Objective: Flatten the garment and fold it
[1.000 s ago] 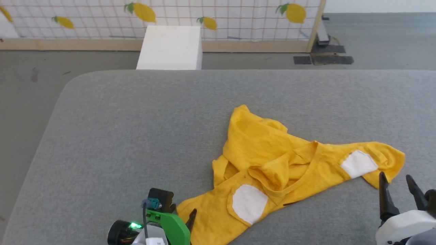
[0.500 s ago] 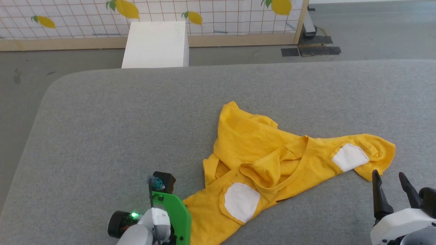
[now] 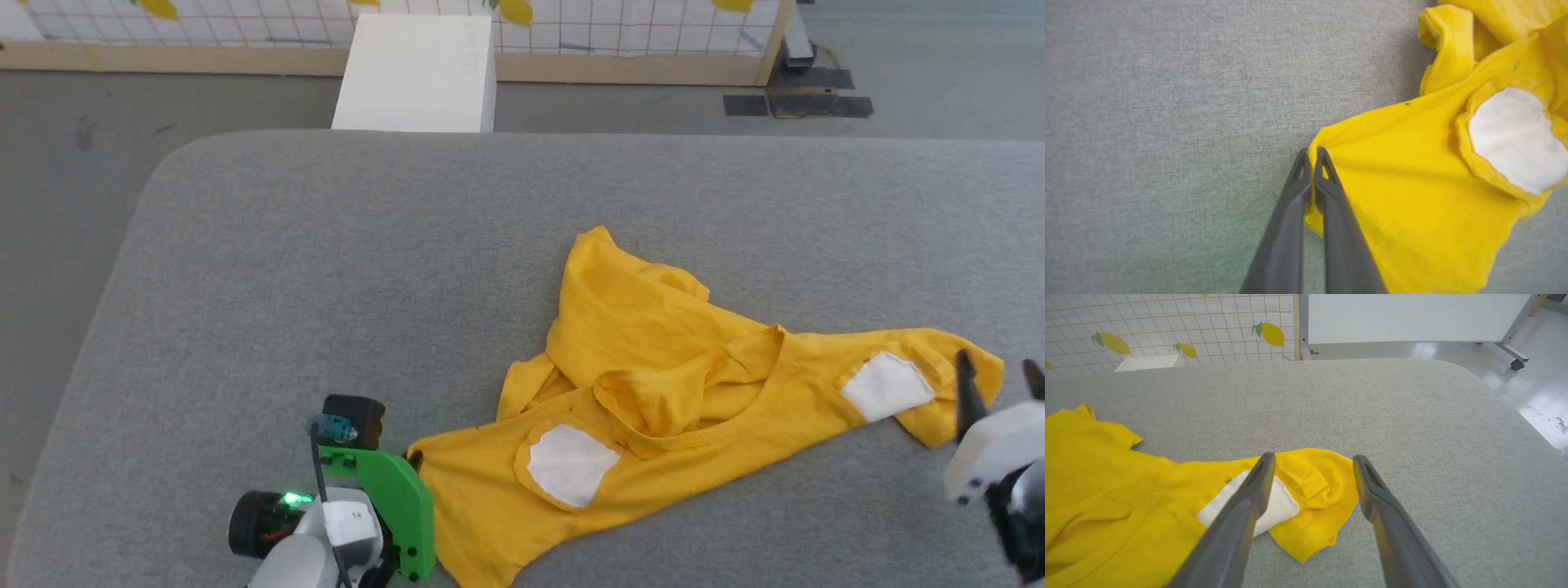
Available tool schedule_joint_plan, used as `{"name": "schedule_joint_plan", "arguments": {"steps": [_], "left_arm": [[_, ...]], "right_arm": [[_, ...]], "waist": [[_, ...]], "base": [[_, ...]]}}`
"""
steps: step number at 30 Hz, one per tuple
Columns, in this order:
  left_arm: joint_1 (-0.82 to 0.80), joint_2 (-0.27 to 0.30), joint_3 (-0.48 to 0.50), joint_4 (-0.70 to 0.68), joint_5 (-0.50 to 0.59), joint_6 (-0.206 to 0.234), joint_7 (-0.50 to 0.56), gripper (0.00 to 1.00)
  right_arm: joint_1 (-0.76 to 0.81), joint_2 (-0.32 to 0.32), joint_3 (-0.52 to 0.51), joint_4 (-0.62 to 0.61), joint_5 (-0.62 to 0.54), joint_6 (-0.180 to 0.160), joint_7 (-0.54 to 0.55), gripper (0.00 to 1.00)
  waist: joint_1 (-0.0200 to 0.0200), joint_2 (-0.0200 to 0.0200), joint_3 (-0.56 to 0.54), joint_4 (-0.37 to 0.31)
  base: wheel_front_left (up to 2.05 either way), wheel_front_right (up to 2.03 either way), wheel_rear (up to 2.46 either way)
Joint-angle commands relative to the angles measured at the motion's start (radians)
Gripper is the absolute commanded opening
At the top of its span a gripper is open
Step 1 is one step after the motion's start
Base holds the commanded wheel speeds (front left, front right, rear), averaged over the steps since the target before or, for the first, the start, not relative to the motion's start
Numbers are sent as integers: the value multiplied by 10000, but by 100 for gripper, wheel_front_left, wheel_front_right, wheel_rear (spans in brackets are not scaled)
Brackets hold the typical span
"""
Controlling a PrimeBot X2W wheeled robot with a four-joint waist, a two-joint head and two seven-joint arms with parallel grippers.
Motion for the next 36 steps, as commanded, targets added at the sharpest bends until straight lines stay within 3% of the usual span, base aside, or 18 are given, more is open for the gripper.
{"name": "schedule_joint_plan", "arguments": {"steps": [1, 9, 17, 18, 21, 22, 31, 36], "left_arm": [[21, 117, 81, -107, -56, 73, -106, 0], [-338, 137, 78, -264, -45, 46, -376, 0], [-581, 134, -8, -262, -82, -26, -465, 0], [-594, 140, -22, -252, -88, -33, -463, 0], [-616, 159, -36, -237, -100, -29, -476, 0], [-615, 168, -37, -231, -106, -26, -482, 0], [-712, 330, -50, -263, -134, -200, -886, 0], [-1486, 447, 305, -577, -641, -782, -1421, 0]], "right_arm": [[-615, -239, -307, 511, 67, -13, 366, 100], [-2635, -769, -2012, 3270, -210, -13, 2376, 100], [-3656, -793, -2819, 4156, -1147, -13, 3463, 100], [-3735, -769, -2863, 4214, -1312, -13, 3681, 65], [-3885, -691, -2843, 4205, -1648, -13, 4103, 12], [-3924, -678, -2824, 4160, -1695, -13, 4171, 2], [-3803, -832, -2051, 3559, -1433, -13, 4060, 0], [-3841, -1427, -1394, 3071, -593, -13, 3797, 0]], "waist": [[0, 0, 252, 243], [0, 0, 795, 681], [0, 0, 1156, 750], [0, 0, 1174, 738], [0, 0, 1189, 687], [0, 0, 1180, 667], [0, 0, 687, 389], [0, 0, 352, 278]], "base": [[0, 0, 0], [0, 0, 0], [0, 0, 0], [0, 0, 0], [0, 0, 0], [0, 0, 0], [0, 0, 0], [0, 0, 0]]}}
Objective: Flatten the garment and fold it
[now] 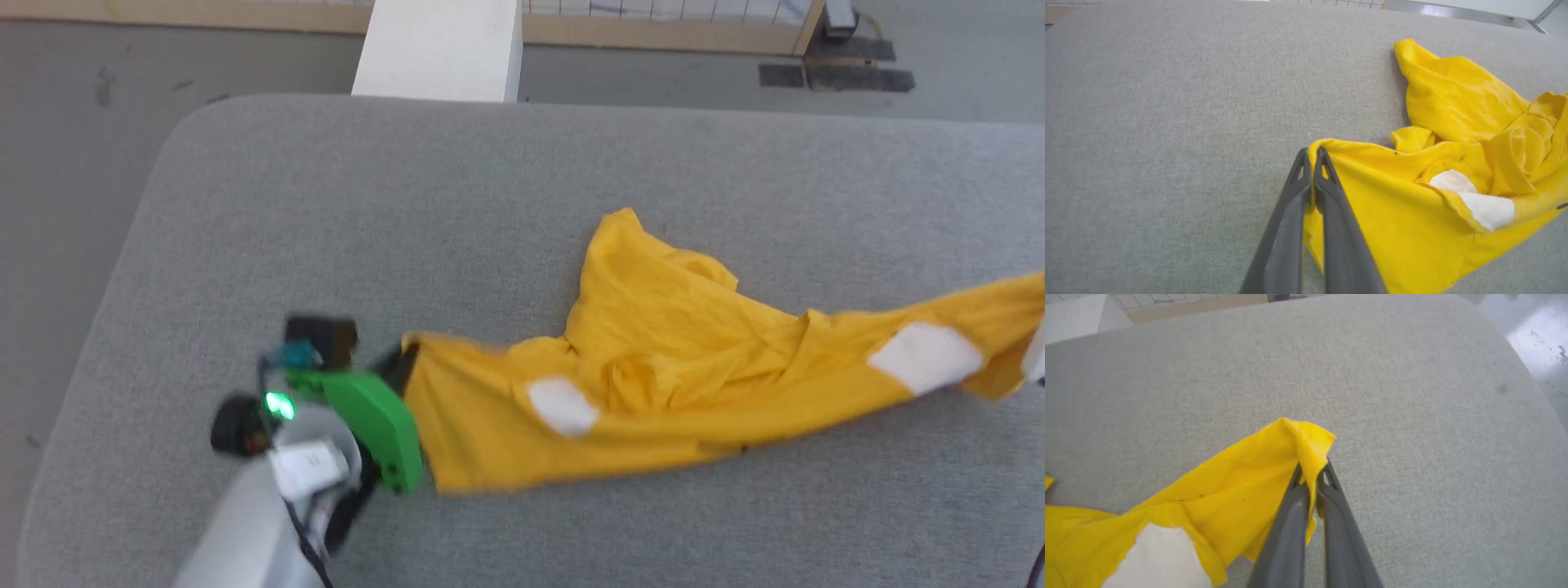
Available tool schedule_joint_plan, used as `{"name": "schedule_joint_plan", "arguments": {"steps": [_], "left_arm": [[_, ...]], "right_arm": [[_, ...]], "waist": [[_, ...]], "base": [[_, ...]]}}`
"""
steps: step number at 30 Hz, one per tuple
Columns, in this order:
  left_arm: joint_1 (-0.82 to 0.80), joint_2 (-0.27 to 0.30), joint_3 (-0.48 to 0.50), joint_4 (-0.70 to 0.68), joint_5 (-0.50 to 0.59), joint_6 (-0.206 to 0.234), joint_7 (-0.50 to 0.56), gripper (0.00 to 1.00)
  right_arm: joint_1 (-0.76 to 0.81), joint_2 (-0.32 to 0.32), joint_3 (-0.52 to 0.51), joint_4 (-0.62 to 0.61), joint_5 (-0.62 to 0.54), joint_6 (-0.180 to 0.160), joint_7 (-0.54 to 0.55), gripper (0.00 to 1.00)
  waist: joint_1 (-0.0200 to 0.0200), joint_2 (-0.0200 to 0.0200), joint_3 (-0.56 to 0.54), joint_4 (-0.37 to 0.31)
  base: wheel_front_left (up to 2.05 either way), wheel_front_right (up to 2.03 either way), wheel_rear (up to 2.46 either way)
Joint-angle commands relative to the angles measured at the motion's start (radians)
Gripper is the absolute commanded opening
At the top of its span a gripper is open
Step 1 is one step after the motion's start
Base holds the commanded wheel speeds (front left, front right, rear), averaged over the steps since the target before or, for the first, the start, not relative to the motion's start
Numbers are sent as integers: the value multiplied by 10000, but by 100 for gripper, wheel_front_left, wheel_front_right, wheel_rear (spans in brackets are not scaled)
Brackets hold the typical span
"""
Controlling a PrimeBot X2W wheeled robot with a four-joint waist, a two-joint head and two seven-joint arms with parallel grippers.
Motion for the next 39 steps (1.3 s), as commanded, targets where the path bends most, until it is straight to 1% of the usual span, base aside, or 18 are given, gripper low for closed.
{"name": "schedule_joint_plan", "arguments": {"steps": [1, 5, 8, 10, 13, 17, 21, 23, 26, 29, 31, 33, 36, 39], "left_arm": [[-532, 173, 199, -128, -224, -184, -104, 0], [-1843, 580, 675, -286, -686, -496, -2, 0], [-3117, 927, 1040, -237, -988, -626, 181, 0], [-4017, 1140, 1202, -84, -1058, -669, 313, 0], [-5408, 1396, 1463, 256, -970, -615, 360, 0], [-7332, 1455, 1887, 690, -778, -143, 96, 0], [-9093, 1474, 2213, 1145, -399, 364, -657, 0], [-9883, 1429, 2440, 1368, -317, 606, -1177, 0], [-11016, 1372, 2694, 1723, -202, 839, -2052, 0], [-11889, 1333, 2776, 1994, -24, 910, -2994, 0], [-12216, 1242, 2831, 2132, -44, 891, -3474, 0], [-12334, 1164, 2746, 2375, -67, 722, -3787, 0], [-12040, 1174, 2531, 2791, -50, 458, -3836, 0], [-11191, 1277, 2275, 3306, -40, 119, -3730, 0]], "right_arm": [[-37, -182, 182, -211, 230, -13, -140, 0], [-610, -656, 985, -787, 720, -13, -215, 0], [-1458, -942, 1656, -1193, 972, -13, -156, 0], [-2110, -1133, 2037, -1386, 1025, -13, -153, 0], [-3212, -1317, 2514, -1551, 1022, -13, -237, 0], [-4942, -1473, 3048, -1513, 766, -13, -594, 0], [-6657, -1393, 3270, -1261, 414, -13, -1321, 0], [-7429, -1311, 3319, -1136, 212, -13, -1794, 0], [-8542, -1093, 3296, -974, -133, -13, -2683, 0], [-9497, -879, 3194, -780, -562, -13, -3663, 0], [-9894, -797, 3173, -664, -791, -13, -4210, 0], [-10147, -766, 3215, -431, -971, -13, -4729, 0], [-10126, -786, 3259, 25, -886, -13, -5098, 0], [-9563, -797, 3543, 660, -631, -13, -5273, 0]], "waist": [[0, 0, -189, -140], [0, 0, -80, -374], [0, 0, 291, -643], [0, 0, 600, -776], [0, 0, 1122, -966], [0, 0, 1898, -1196], [0, 0, 2501, -1340], [0, 0, 2757, -1408], [0, 0, 3118, -1499], [0, 0, 3377, -1526], [0, 0, 3456, -1503], [0, 0, 3465, -1430], [0, 0, 3420, -1321], [0, 0, 3220, -1253]], "base": [[0, 0, 0], [0, 0, 0], [0, 0, 0], [0, 0, 0], [0, 0, 0], [0, 0, 0], [0, 0, 0], [0, 0, 0], [0, 0, 0], [0, 0, 0], [0, 0, 0], [0, 0, 0], [0, 0, 0], [0, 0, 0]]}}
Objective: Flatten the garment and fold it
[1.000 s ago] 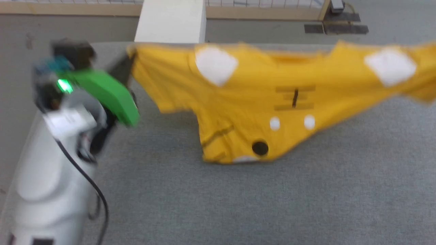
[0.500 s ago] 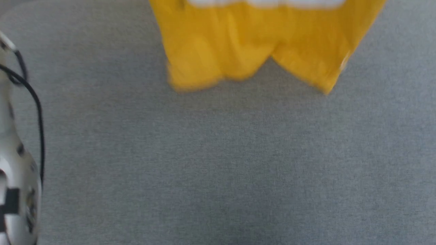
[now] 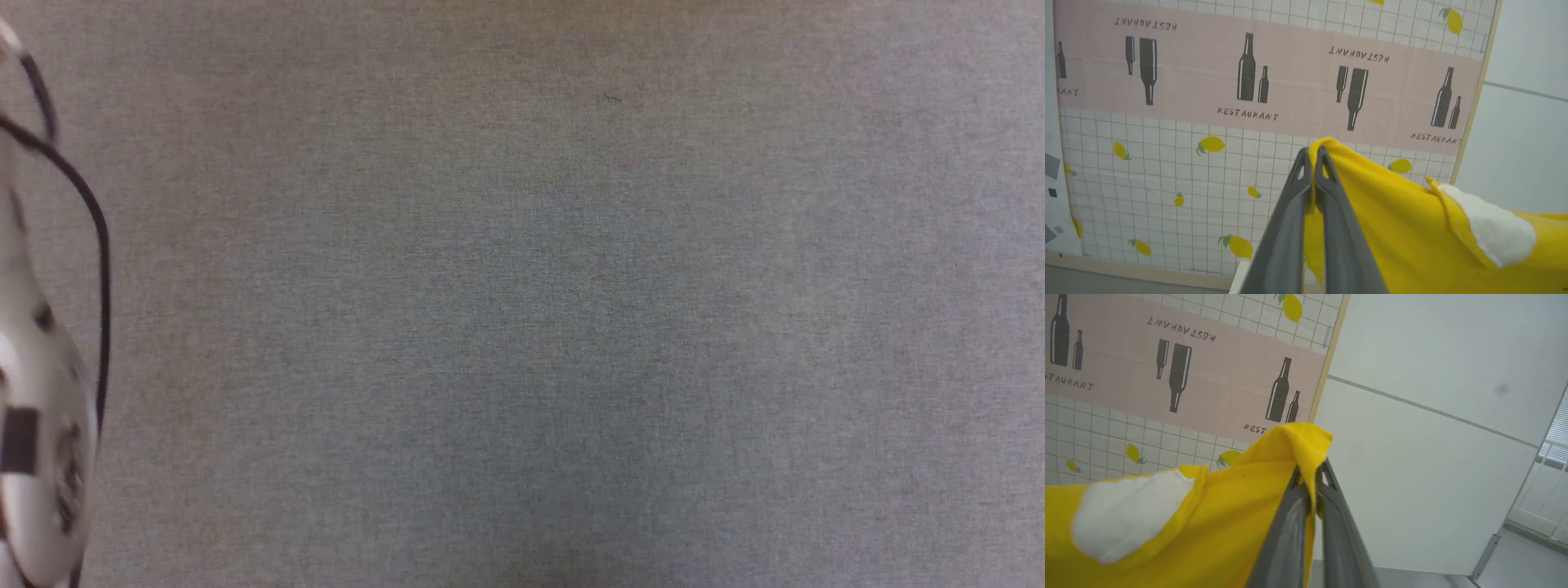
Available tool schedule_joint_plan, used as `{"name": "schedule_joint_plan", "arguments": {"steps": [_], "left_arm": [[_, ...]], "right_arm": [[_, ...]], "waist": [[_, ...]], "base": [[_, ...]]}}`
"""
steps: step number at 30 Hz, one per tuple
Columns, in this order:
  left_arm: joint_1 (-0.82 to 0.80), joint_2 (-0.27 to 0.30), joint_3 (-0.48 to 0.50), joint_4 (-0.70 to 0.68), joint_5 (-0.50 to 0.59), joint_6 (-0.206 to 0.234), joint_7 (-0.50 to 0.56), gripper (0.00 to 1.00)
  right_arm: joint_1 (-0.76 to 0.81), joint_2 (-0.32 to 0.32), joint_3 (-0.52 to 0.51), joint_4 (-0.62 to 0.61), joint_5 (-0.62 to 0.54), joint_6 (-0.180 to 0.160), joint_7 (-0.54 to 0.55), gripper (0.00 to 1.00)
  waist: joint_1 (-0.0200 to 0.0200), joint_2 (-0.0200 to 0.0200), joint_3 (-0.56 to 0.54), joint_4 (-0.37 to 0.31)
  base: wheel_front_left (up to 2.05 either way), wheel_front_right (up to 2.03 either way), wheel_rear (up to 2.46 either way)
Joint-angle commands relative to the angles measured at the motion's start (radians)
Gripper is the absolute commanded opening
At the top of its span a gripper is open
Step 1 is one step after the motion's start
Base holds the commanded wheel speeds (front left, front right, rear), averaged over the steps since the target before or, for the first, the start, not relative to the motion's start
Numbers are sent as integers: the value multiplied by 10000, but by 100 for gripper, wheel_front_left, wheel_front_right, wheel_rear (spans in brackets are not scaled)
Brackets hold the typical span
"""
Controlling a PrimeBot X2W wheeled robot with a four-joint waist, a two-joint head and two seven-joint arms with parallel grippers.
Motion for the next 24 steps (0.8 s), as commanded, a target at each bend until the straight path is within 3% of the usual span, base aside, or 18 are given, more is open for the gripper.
{"name": "schedule_joint_plan", "arguments": {"steps": [1, 7, 11, 17, 20, 24], "left_arm": [[661, 115, -99, 213, 2, -186, 77, 0], [3346, 357, -458, 590, -308, -686, 643, 0], [5513, 271, -447, 220, -946, -804, 1297, 0], [8888, 200, -559, -988, -1754, -814, 2537, 0], [10479, 138, -629, -1809, -2150, -680, 3250, 0], [12322, 115, -766, -2919, -2389, -240, 4046, 0]], "right_arm": [[528, -8, 157, 272, 247, -15, -96, 0], [2703, -203, 966, 961, 1584, -15, 11, 0], [4626, -405, 1490, 816, 2887, -15, 761, 0], [8080, -942, 1703, -762, 4544, -15, 2434, 0], [9942, -1078, 1243, -1957, 5039, -15, 3296, 0], [12233, -741, 236, -3445, 5118, -15, 4301, 0]], "waist": [[-2, -1, -245, 86], [-2, -1, -1099, 135], [-2, -1, -1875, 186], [-2, -1, -2936, 342], [-2, -1, -3312, 433], [-2, -1, -3737, 541]], "base": [[0, 0, 0], [0, 0, 0], [0, 0, 0], [0, 0, 0], [0, 0, 0], [0, 0, 0]]}}
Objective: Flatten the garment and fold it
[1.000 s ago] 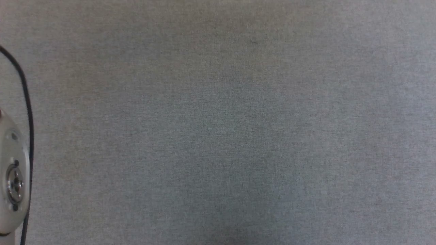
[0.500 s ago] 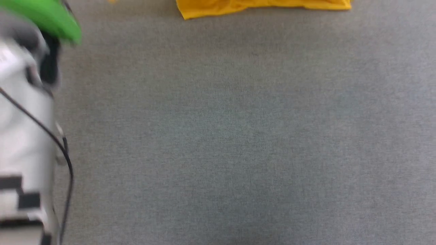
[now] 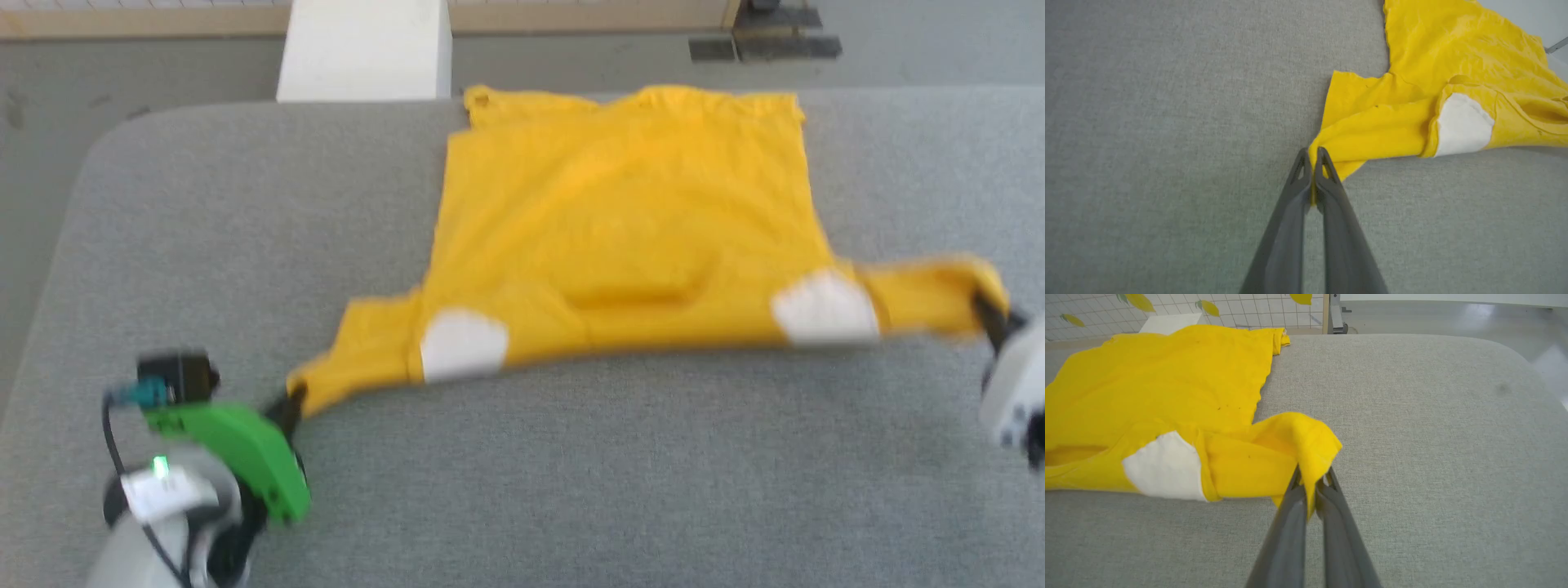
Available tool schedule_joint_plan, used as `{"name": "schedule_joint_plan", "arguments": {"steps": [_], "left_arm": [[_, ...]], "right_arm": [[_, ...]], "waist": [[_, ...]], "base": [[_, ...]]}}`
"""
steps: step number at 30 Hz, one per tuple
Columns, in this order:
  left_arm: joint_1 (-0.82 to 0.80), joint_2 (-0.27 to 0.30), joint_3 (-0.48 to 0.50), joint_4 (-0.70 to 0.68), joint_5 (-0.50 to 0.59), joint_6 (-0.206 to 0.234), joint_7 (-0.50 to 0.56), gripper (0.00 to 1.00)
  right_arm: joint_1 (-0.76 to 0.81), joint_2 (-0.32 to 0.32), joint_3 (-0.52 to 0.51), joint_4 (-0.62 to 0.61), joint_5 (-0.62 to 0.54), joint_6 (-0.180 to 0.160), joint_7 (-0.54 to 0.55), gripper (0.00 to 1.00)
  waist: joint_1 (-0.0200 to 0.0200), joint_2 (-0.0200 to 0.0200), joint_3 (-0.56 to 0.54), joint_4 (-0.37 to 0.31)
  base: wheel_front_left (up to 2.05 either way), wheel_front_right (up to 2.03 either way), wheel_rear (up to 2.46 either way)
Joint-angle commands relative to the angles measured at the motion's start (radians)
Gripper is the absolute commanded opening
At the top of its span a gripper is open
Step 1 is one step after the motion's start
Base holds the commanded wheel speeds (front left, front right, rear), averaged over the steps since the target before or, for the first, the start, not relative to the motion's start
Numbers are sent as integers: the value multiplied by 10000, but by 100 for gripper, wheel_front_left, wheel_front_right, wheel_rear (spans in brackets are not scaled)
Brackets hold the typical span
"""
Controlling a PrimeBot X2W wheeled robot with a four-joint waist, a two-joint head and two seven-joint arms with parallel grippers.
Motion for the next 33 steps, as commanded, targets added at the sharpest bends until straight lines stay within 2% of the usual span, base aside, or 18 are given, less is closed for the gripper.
{"name": "schedule_joint_plan", "arguments": {"steps": [1, 9, 13, 16, 22, 28, 29, 30, 31, 33], "left_arm": [[581, -20, 21, -311, -127, 193, 191, 0], [3289, -42, -55, -1950, -117, 1393, 1025, 0], [4082, -123, -88, -2414, -248, 1826, 1452, 0], [4483, -119, -134, -2602, -303, 2043, 1737, 0], [4953, -117, -324, -2620, -332, 2185, 2033, 0], [4737, -225, -305, -2201, -501, 1715, 1510, 0], [4685, -236, -306, -2120, -530, 1629, 1432, 0], [4643, -239, -307, -2065, -546, 1558, 1366, 0], [4597, -246, -299, -2000, -560, 1482, 1271, 0], [4520, -256, -302, -1866, -602, 1350, 1158, 0]], "right_arm": [[669, 264, -295, -435, -46, -15, 316, 0], [3979, 2369, -2226, -2882, -903, -15, 2342, 0], [4749, 3005, -2875, -3140, -1213, -15, 2852, 0], [5056, 3155, -3197, -2917, -1404, -15, 2870, 0], [5205, 3189, -3093, -1333, -781, -15, 2311, 0], [4933, 3191, -2810, -370, -470, -15, 1549, 1], [4911, 3192, -2796, -364, -503, -15, 1379, 43], [4898, 3192, -2800, -385, -528, -15, 1285, 93], [4885, 3192, -2824, -459, -548, -15, 1190, 100], [4843, 3192, -2917, -776, -603, -15, 890, 100]], "waist": [[1, 0, -628, 222], [1, 0, -977, 402], [1, 0, -983, 470], [1, 0, -969, 516], [1, 0, -957, 545], [1, 0, -1023, 588], [1, 0, -1034, 598], [1, 0, -1038, 605], [1, 0, -1044, 614], [1, 0, -1057, 632]], "base": [[0, 0, 0], [0, 0, 0], [0, 0, 0], [0, 0, 0], [0, 0, 0], [0, 0, 0], [0, 0, 0], [0, 0, 0], [0, 0, 0], [0, 0, 0]]}}
